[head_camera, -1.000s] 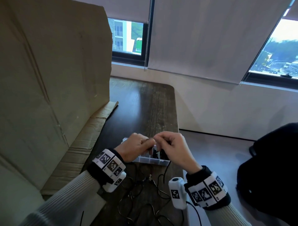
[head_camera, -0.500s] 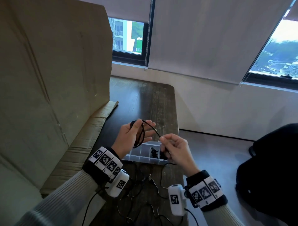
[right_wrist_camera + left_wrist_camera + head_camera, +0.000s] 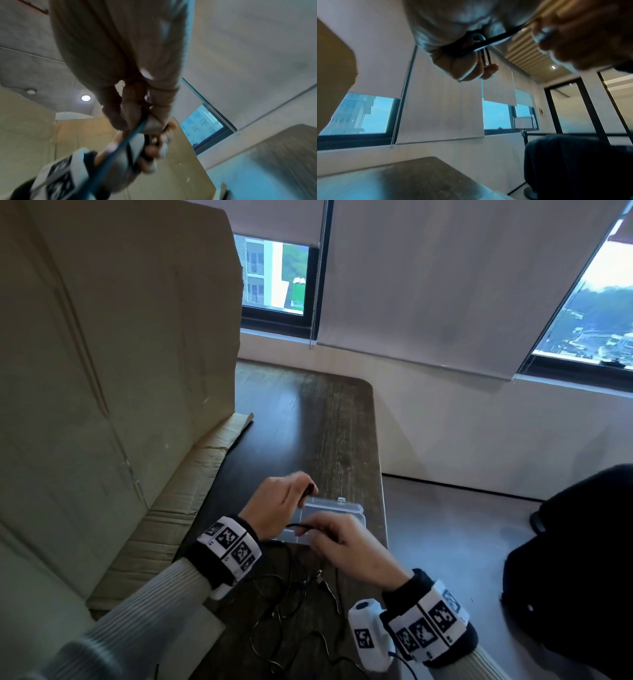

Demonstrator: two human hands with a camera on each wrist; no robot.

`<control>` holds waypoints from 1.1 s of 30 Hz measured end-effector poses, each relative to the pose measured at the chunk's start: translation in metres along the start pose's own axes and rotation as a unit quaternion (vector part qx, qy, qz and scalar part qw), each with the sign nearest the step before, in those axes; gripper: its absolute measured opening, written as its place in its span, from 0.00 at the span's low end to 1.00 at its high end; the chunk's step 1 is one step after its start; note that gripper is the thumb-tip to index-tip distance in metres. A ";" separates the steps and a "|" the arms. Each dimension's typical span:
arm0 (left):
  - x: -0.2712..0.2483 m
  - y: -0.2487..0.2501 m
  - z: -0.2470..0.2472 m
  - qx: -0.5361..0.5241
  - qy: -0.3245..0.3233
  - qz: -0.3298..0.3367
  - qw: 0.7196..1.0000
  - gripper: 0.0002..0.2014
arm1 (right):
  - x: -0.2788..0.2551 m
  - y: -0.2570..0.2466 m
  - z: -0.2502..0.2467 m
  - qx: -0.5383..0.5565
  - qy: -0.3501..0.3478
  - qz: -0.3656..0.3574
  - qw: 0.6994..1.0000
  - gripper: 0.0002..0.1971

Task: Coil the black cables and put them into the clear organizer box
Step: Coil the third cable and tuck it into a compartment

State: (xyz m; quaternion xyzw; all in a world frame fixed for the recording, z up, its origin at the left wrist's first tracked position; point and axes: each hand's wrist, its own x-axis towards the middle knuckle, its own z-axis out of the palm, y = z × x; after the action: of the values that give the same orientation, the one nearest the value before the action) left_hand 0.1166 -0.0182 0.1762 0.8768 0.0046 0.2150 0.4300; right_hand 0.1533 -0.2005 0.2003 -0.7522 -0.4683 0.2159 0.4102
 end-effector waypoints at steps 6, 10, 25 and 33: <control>-0.007 0.001 0.003 0.040 -0.163 0.014 0.986 0.17 | 0.012 0.005 -0.022 0.072 0.193 -0.025 0.978 0.03; -0.009 0.010 0.001 -0.107 -0.151 -0.040 0.982 0.17 | 0.014 0.018 -0.027 0.161 0.232 0.029 0.959 0.09; 0.008 0.024 -0.013 -0.511 0.132 -0.167 0.833 0.23 | -0.004 0.048 0.016 0.084 0.001 0.134 0.987 0.20; 0.006 -0.004 -0.006 -0.126 0.097 -0.076 0.984 0.21 | -0.010 0.019 0.016 -0.015 -0.110 0.080 0.991 0.11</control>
State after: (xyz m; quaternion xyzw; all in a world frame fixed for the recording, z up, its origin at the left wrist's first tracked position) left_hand 0.1203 -0.0098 0.1785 0.7875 0.0858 0.2651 0.5498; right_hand 0.1472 -0.2068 0.1753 -0.7650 -0.4521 0.3221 0.3265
